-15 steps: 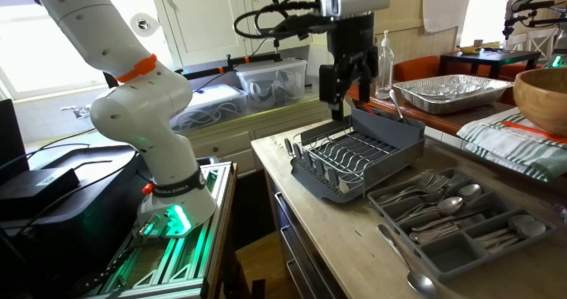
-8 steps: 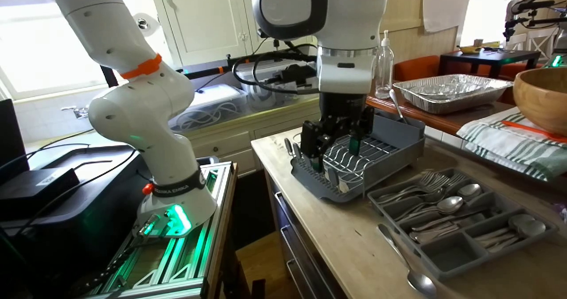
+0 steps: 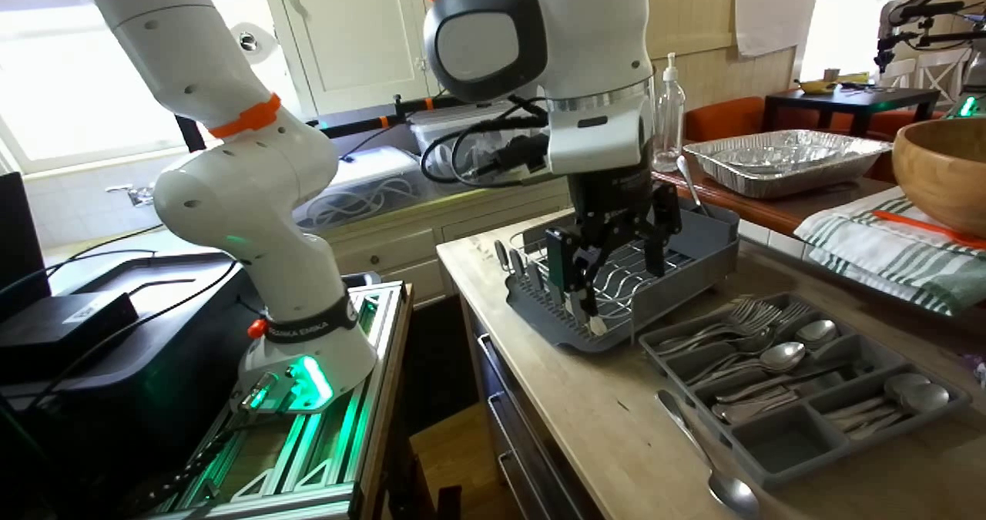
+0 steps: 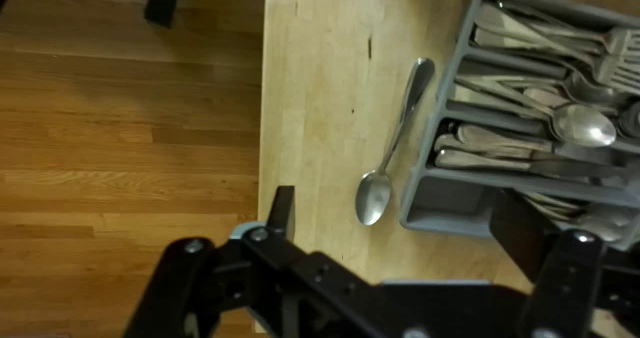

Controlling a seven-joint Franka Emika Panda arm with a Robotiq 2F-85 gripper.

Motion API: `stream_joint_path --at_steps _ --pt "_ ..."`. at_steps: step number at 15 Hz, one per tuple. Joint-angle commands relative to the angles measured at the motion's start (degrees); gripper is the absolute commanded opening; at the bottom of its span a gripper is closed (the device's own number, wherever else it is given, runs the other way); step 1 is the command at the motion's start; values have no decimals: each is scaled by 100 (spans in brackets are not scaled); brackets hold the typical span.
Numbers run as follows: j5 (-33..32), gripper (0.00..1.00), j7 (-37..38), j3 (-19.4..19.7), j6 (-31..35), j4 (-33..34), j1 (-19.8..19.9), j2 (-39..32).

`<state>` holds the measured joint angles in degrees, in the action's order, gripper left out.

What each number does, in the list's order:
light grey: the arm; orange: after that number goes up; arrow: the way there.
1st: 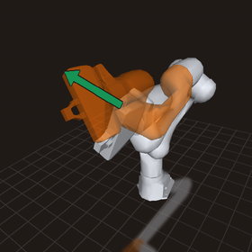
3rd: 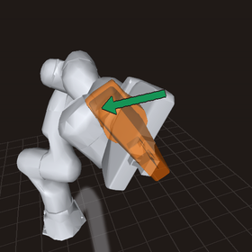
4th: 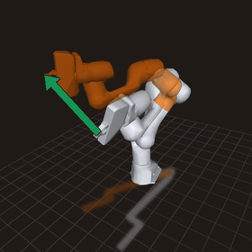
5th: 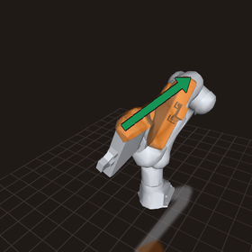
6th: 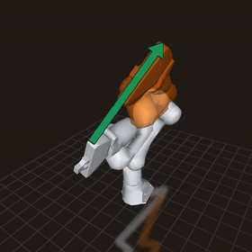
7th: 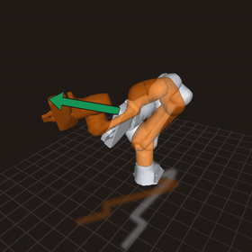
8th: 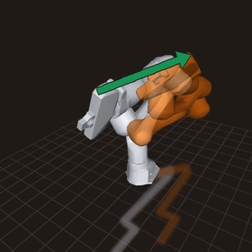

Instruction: Put the spoon and knife on the cutlery holder

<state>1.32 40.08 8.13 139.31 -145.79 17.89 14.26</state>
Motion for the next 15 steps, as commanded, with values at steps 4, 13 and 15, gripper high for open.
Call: stream_joint_path --at_steps 4,13,15 --pt "536 100 409 125 2758 -1133 71 -583" --pt "762 100 388 149 3453 -1175 48 -1213" --pt "1002 100 365 162 3609 -1141 1 -1366"
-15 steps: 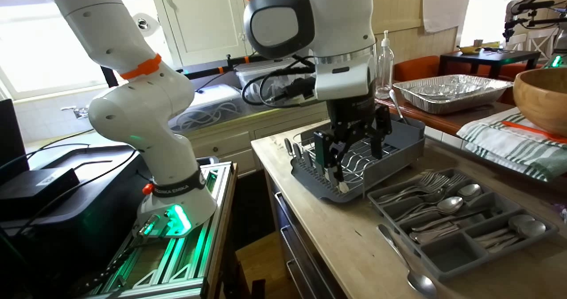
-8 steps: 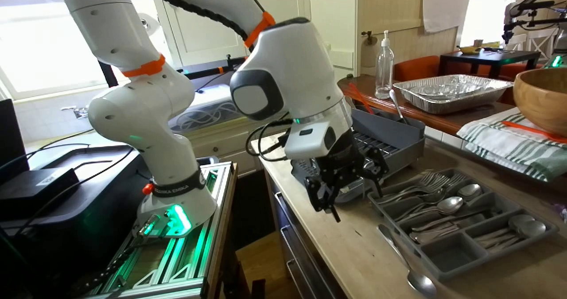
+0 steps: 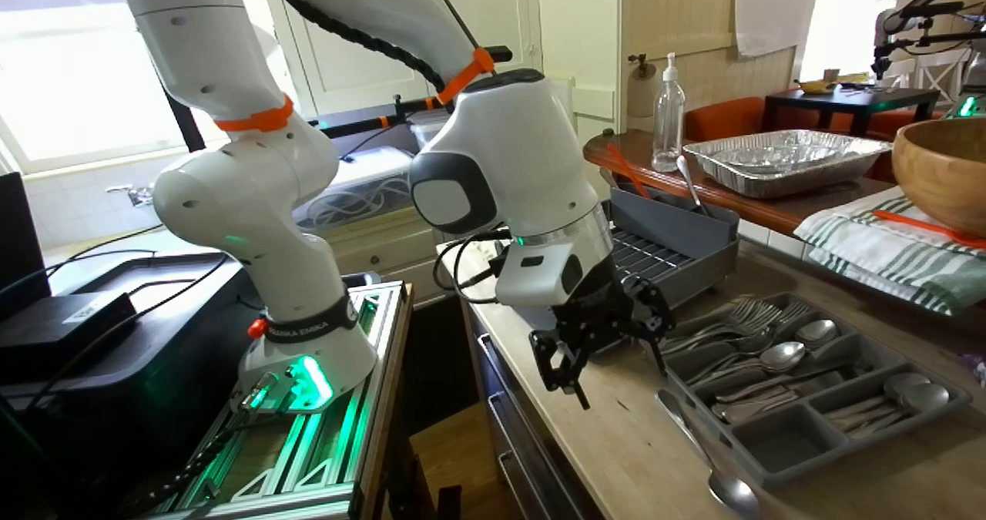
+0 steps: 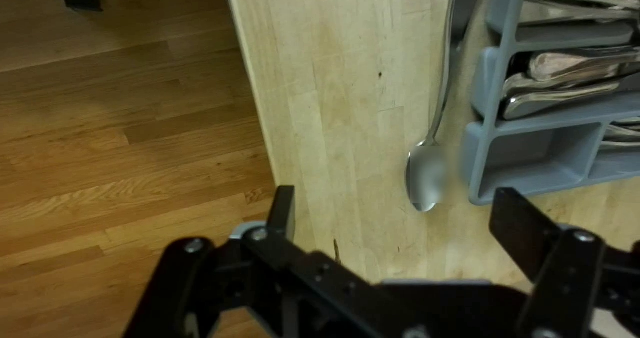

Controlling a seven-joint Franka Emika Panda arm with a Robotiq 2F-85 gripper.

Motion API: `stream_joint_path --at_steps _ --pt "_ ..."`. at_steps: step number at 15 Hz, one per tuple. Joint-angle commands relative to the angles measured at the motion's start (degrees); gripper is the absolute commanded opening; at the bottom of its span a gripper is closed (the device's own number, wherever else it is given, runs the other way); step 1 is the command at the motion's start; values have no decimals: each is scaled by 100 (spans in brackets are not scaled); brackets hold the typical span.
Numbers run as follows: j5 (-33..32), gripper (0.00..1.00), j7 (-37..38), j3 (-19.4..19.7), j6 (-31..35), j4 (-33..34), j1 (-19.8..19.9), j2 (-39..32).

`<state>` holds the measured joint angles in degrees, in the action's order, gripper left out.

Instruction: Put the spoon and knife on the cutlery holder

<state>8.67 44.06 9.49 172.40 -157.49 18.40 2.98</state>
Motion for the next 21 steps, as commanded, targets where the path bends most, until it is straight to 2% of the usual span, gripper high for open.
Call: stream_joint_path --at_steps 1,6,11,13,15,16,21 --pt "422 100 -109 118 368 72 -162 -352" --pt "1174 100 -590 -122 335 438 -104 -904" --pt "1553 100 -882 -485 243 986 117 -1621" --pt "1530 100 -882 -568 263 1224 172 -1994" --pt "1298 100 -711 -421 221 1439 97 -2306" --pt "1330 100 -706 -446 226 1117 57 -1877" --pt "1389 100 -724 -475 308 1407 121 -2278"
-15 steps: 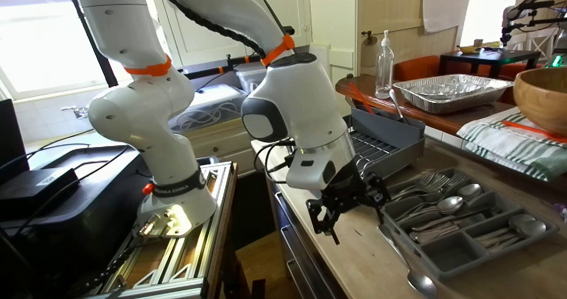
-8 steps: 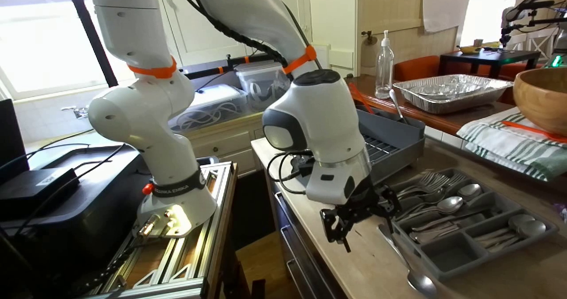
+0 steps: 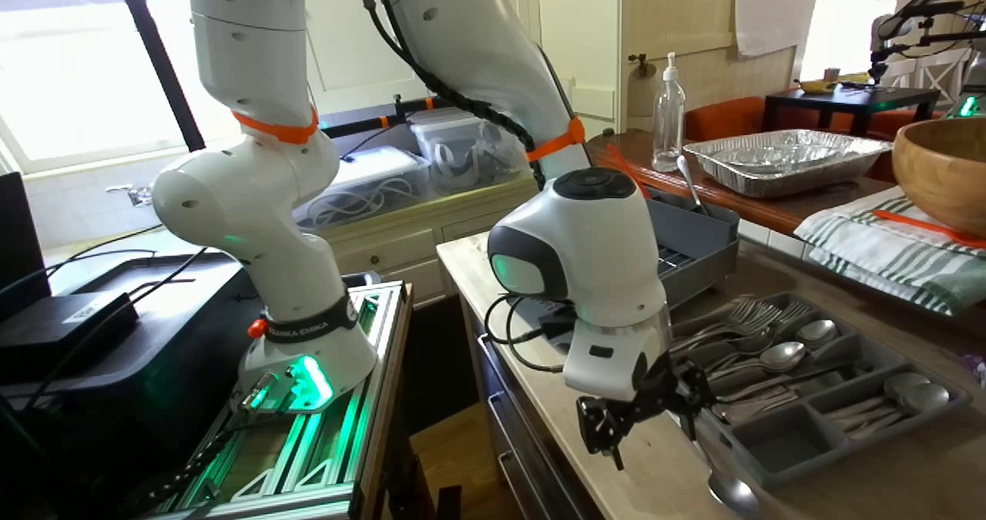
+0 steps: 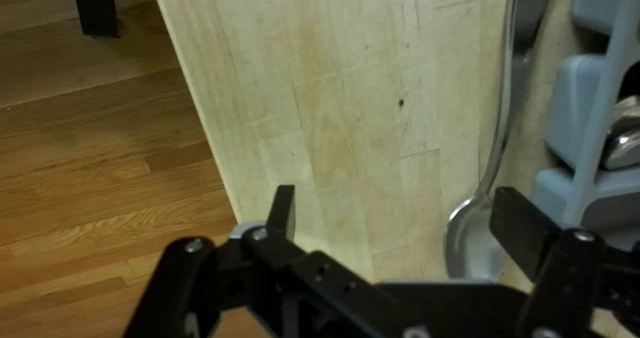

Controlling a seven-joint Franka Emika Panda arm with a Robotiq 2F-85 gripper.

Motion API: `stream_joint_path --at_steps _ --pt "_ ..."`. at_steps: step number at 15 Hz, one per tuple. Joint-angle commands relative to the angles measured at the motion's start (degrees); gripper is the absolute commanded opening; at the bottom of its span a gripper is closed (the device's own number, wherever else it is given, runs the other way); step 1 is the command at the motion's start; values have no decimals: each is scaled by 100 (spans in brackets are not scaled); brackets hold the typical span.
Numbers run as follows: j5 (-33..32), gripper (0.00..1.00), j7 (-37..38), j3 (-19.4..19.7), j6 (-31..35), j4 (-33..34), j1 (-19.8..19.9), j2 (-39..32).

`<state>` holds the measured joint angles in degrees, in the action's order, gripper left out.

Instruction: Put the spoon and knife on the cutlery holder

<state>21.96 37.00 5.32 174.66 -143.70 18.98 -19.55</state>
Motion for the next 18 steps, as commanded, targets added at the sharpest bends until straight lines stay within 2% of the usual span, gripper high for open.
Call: stream_joint_path --at_steps 1,14,16,18 --pt "108 100 -18 -116 167 82 90 -86" --pt "94 100 147 -214 112 338 54 -309" --pt "23 100 249 -95 47 447 -59 -453" --pt "267 100 115 117 -115 595 -303 -624"
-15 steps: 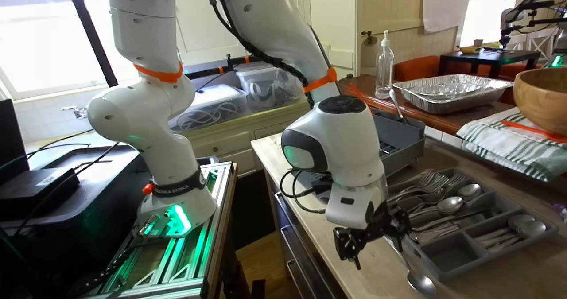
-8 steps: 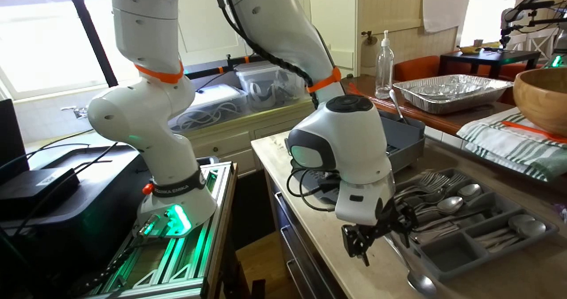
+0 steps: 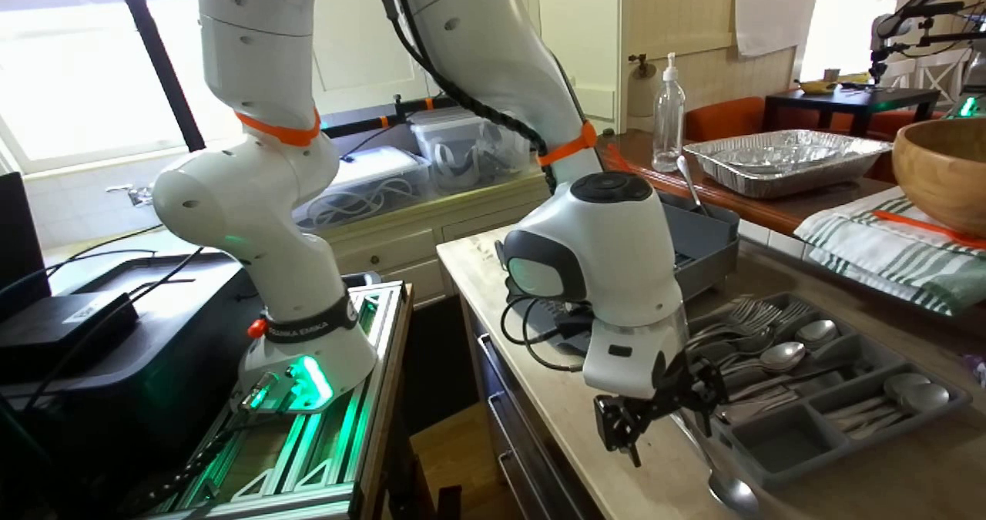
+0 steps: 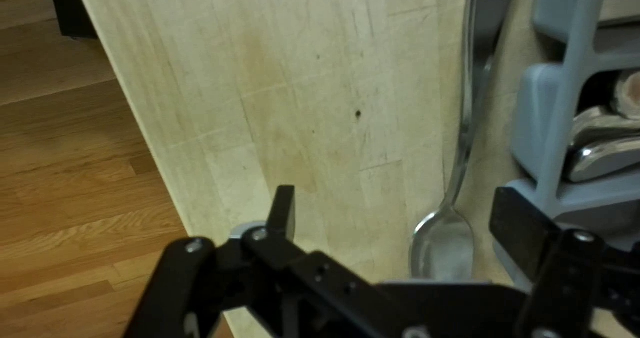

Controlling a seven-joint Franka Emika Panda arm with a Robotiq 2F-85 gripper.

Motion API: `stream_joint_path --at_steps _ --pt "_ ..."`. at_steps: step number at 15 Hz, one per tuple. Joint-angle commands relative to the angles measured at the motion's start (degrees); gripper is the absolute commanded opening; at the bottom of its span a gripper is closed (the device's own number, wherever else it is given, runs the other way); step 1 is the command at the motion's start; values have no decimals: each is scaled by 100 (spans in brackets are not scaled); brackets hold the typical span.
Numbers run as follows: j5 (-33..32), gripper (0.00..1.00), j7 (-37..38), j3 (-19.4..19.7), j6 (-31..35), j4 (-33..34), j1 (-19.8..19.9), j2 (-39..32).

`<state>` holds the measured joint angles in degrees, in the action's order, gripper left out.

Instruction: Put the spoon and knife on the cutlery holder

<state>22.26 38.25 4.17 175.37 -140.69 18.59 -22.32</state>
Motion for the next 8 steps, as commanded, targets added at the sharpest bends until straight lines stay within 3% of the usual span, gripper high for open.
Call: stream_joint_path --at_steps 1,8 --pt "259 100 21 287 -199 338 -323 -421" --pt "304 100 102 508 -469 939 -569 -857"
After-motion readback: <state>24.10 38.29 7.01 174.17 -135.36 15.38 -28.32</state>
